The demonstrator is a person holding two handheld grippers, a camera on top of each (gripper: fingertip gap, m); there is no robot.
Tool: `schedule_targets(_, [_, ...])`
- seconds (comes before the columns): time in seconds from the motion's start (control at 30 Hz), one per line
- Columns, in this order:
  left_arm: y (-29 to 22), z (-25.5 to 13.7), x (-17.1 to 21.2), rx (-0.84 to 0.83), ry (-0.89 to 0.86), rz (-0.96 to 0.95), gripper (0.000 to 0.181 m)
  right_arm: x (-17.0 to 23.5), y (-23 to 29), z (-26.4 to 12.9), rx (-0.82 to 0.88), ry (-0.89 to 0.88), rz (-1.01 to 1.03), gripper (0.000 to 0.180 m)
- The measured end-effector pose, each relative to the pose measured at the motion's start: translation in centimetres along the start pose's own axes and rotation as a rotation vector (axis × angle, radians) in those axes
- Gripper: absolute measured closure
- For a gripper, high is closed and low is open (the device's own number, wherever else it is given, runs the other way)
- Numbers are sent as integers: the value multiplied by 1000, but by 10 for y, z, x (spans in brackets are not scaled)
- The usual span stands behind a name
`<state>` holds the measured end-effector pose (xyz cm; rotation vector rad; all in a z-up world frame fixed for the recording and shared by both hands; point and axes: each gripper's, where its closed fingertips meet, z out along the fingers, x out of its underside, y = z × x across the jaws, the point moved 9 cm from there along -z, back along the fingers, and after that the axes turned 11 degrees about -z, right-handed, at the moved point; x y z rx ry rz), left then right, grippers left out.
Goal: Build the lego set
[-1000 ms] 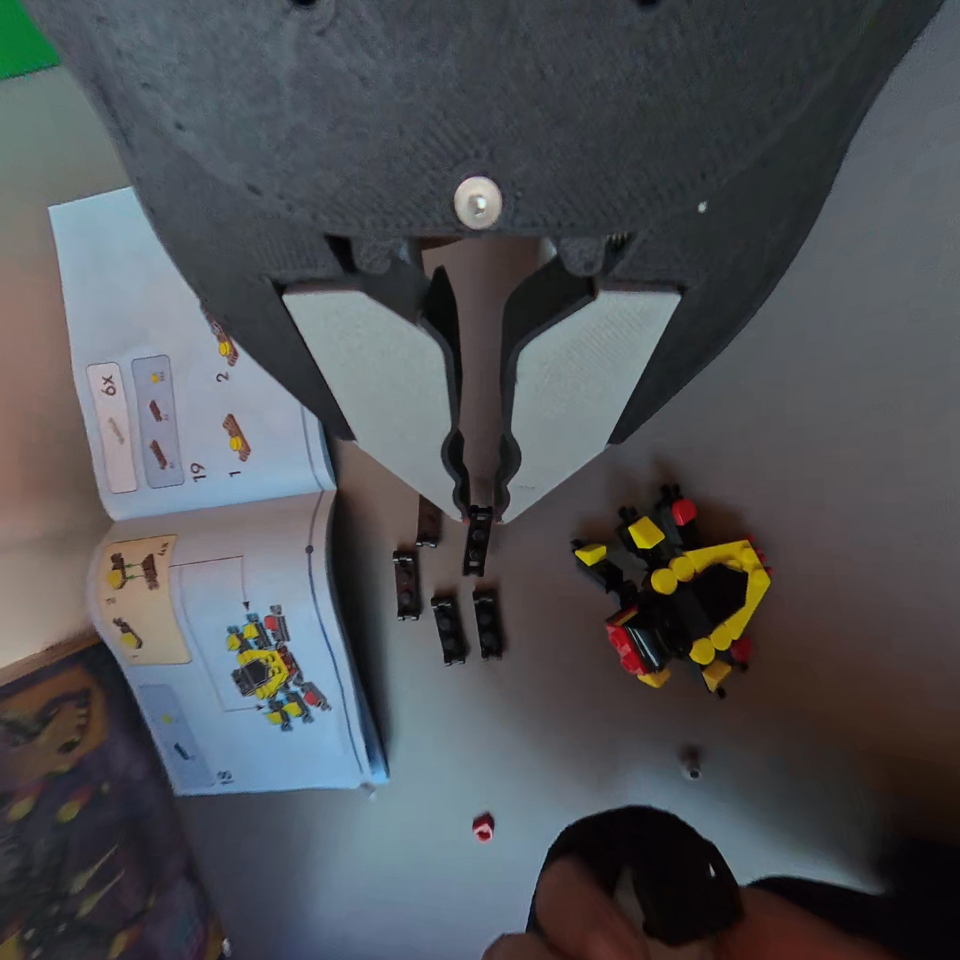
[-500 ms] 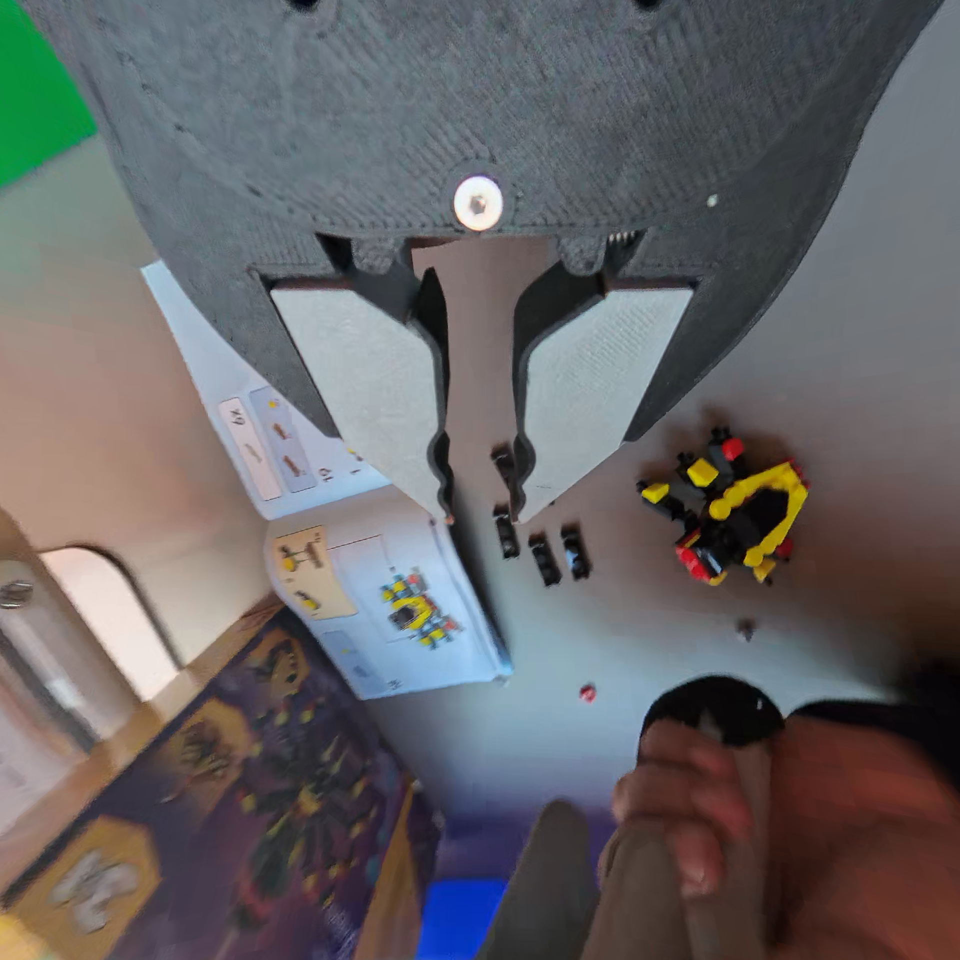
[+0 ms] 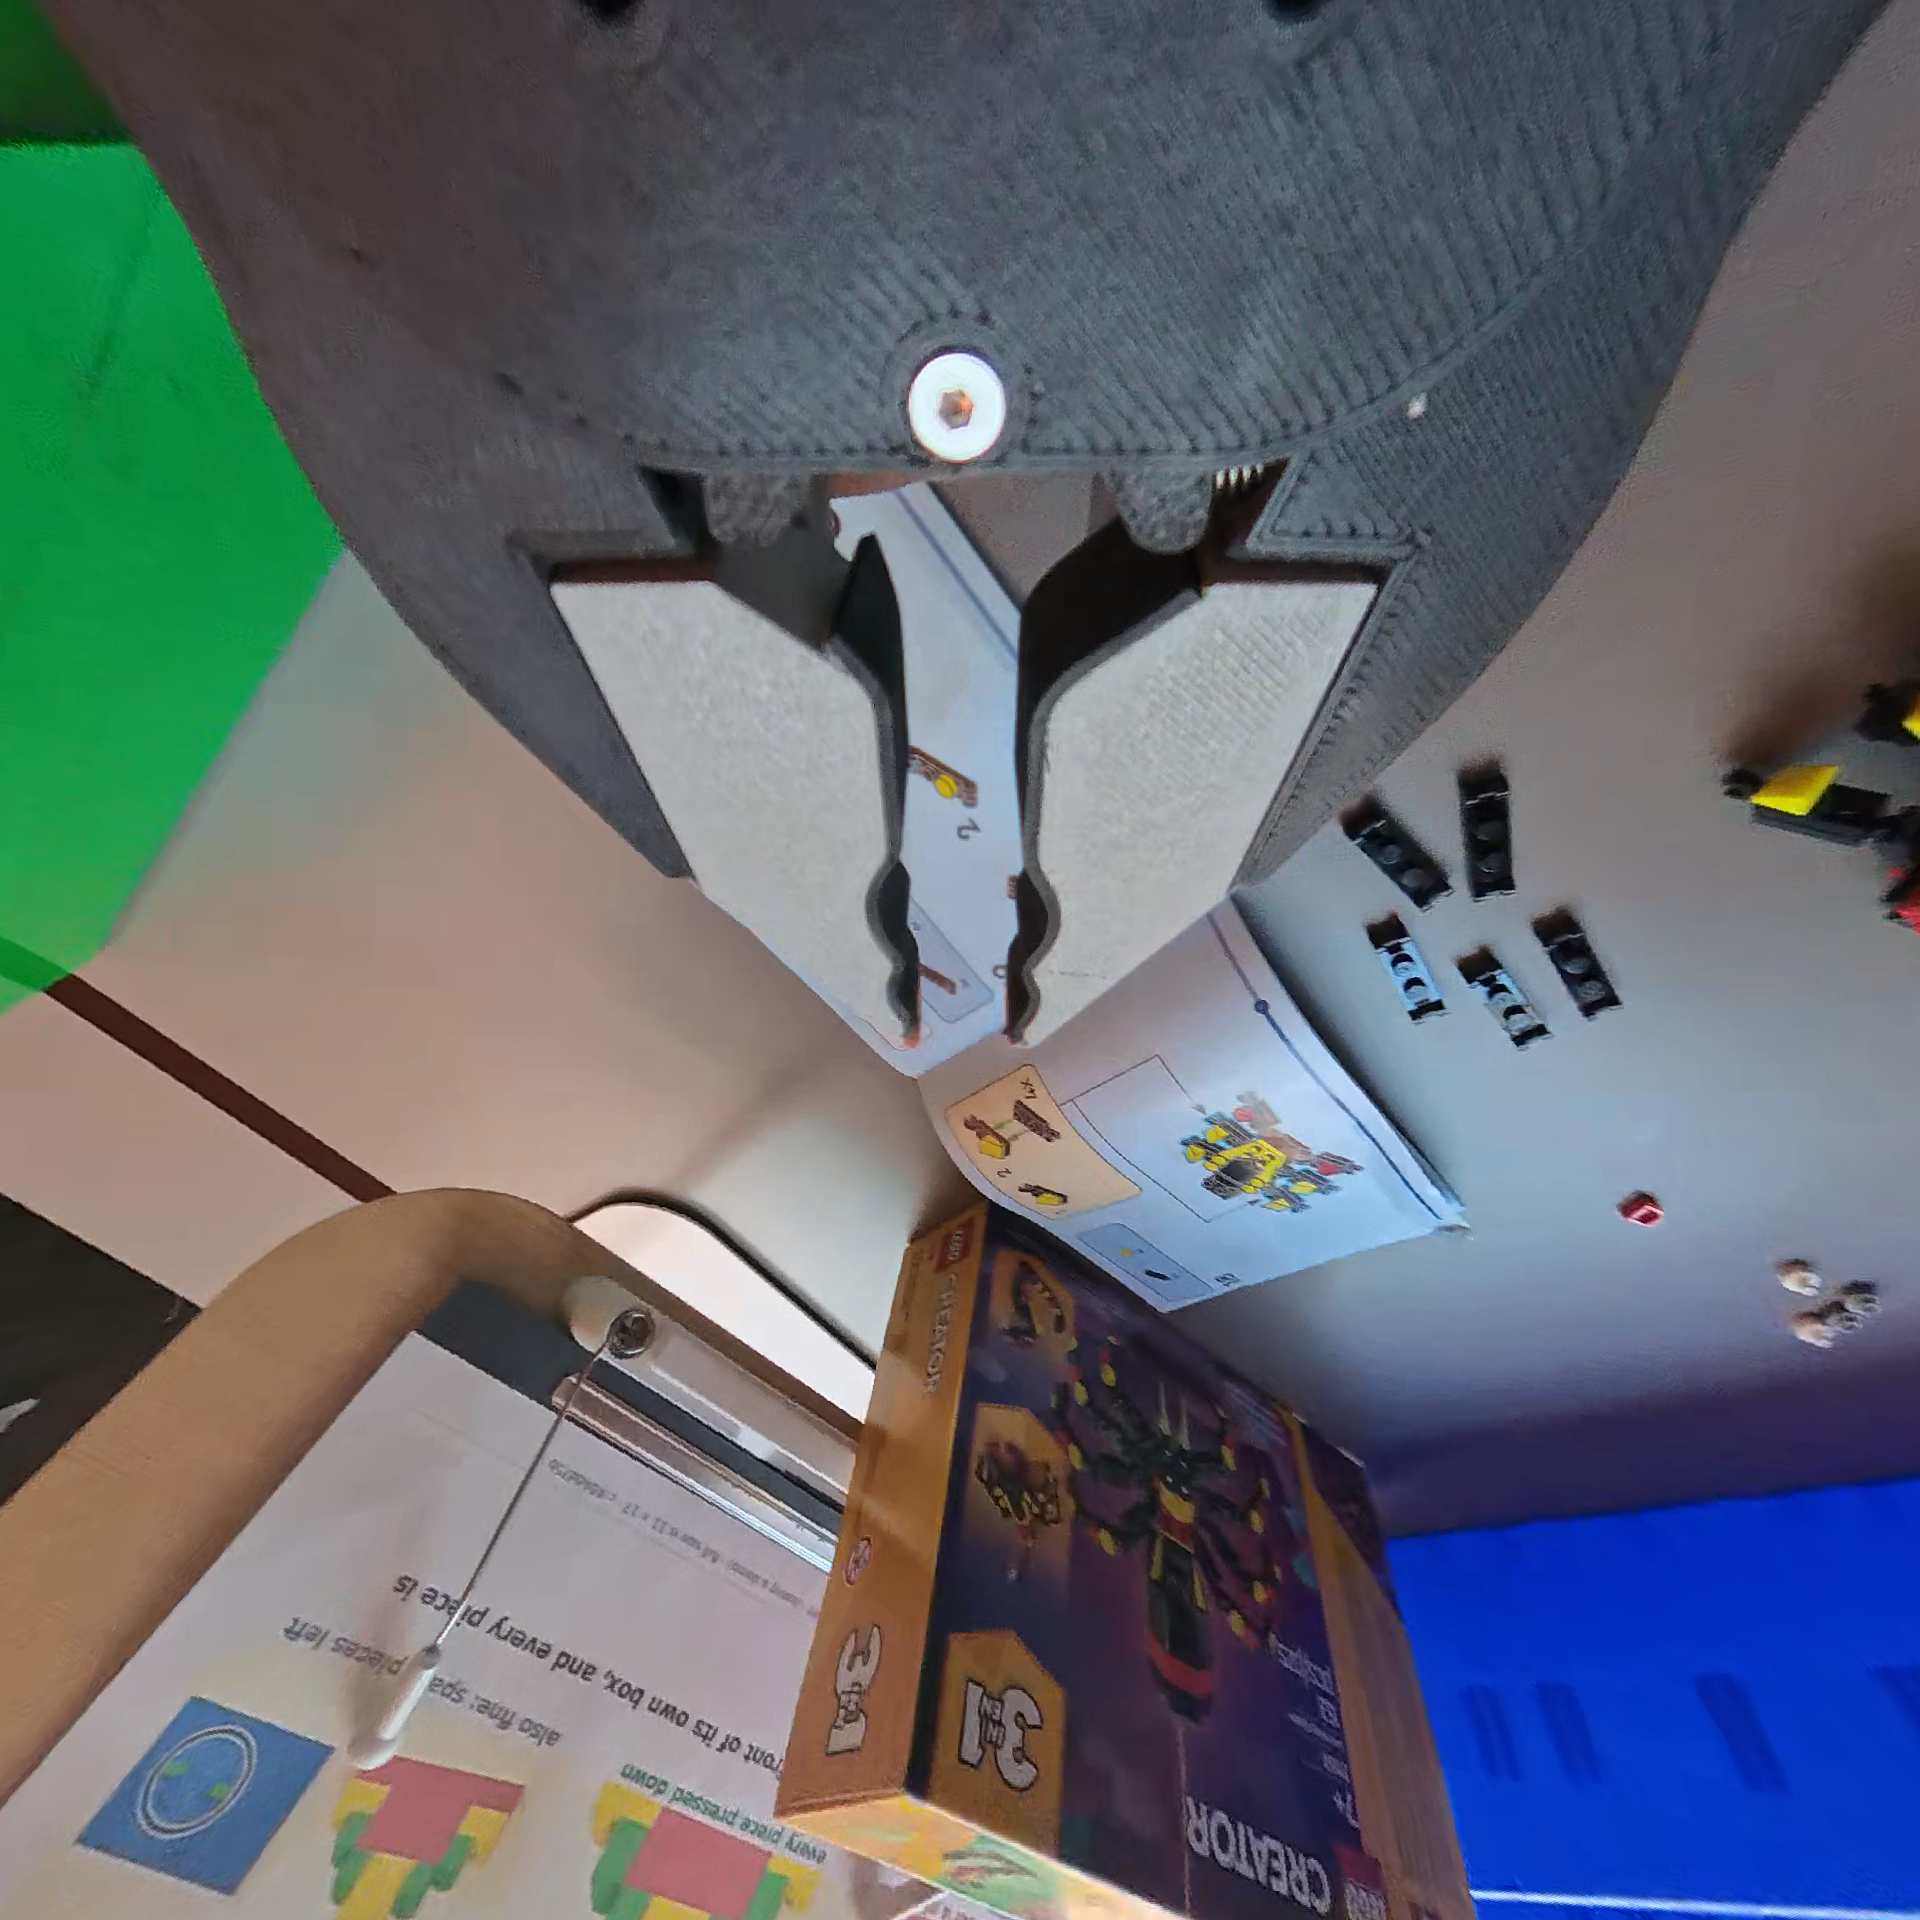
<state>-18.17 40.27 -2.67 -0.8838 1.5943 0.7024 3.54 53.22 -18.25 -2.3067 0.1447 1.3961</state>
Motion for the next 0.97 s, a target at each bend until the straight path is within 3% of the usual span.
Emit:
schedule_targets(0.03, [14,-13,-11,-9,51,21,155,1,0,1,13,-1,-8,166])
schedule_targets(0.13, [68,-52,-29,-62,227,-11,143,0,0,0,51,-27,-28,166])
schedule_targets(0.23, [118,-83,-24,-126,333,-84,126,2,-3,-2,98,-46,-40,165])
schedule_targets(0.53, [248,-117,56,-412,543,-301,137,5,-7,-2,168,-34,-51,166])
schedule_targets(0.67, [263,-123,52,-422,493,-350,142,4,-3,3,193,9,-111,166])
schedule_targets(0.97, [268,-122,60,-489,579,-300,137,5,-2,4,189,37,-98,173])
